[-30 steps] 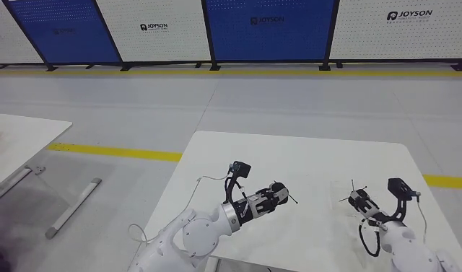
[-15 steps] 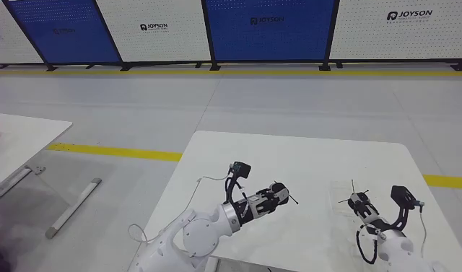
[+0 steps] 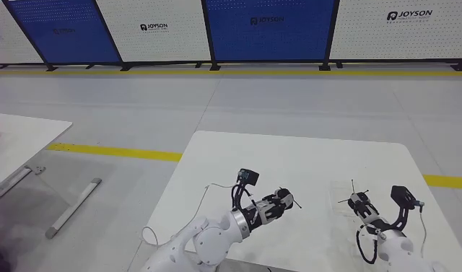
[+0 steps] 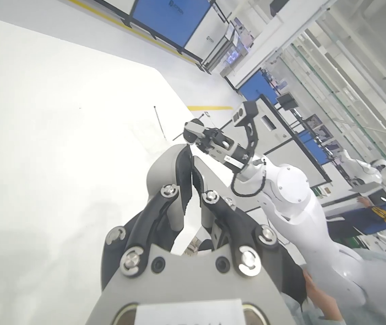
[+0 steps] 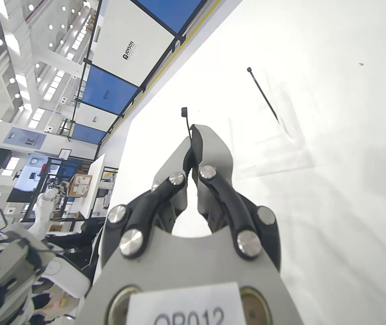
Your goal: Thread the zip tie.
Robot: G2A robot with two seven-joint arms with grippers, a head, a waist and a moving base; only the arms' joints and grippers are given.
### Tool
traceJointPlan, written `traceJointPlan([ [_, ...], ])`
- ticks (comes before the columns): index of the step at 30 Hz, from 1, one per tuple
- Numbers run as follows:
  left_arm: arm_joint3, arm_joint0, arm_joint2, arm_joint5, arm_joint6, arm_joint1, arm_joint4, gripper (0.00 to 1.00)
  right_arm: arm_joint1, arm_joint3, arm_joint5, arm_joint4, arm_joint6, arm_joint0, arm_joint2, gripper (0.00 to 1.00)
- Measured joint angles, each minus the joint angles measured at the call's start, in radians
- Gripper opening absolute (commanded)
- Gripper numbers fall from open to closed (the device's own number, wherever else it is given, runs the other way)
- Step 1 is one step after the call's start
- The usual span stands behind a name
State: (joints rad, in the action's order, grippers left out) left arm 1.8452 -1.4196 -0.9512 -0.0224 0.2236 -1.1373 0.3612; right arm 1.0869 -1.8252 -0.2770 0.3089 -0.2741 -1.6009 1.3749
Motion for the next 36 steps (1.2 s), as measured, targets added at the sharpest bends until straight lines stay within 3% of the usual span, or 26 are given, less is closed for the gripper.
traceJointPlan([
  [3,-0.018,0.008,0.012,0.028,-0.025,-0.004,0.022,0.0,0.0,0.0,0.0,0.0,0.0,0.0,0.0,0.0],
  [12,-0.022,0.008,0.01,0.034,-0.03,-0.005,0.021,0.0,0.0,0.0,0.0,0.0,0.0,0.0,0.0,0.0],
  [18,-0.063,0.039,0.042,0.2,-0.154,-0.029,0.036,0.0,0.0,0.0,0.0,0.0,0.0,0.0,0.0,0.0],
  [20,-0.092,0.056,0.064,0.248,-0.215,-0.034,0.099,0.0,0.0,0.0,0.0,0.0,0.0,0.0,0.0,0.0],
  [22,-0.119,0.062,0.103,0.29,-0.268,-0.041,0.219,0.0,0.0,0.0,0.0,0.0,0.0,0.0,0.0,0.0],
  [24,-0.12,0.061,0.108,0.291,-0.27,-0.042,0.265,0.0,0.0,0.0,0.0,0.0,0.0,0.0,0.0,0.0],
  [32,-0.119,0.061,0.106,0.288,-0.267,-0.042,0.227,0.0,0.0,0.0,0.0,0.0,0.0,0.0,0.0,0.0],
  [36,-0.089,0.047,0.096,0.242,-0.226,-0.043,0.166,0.0,0.0,0.0,0.0,0.0,0.0,0.0,0.0,0.0],
])
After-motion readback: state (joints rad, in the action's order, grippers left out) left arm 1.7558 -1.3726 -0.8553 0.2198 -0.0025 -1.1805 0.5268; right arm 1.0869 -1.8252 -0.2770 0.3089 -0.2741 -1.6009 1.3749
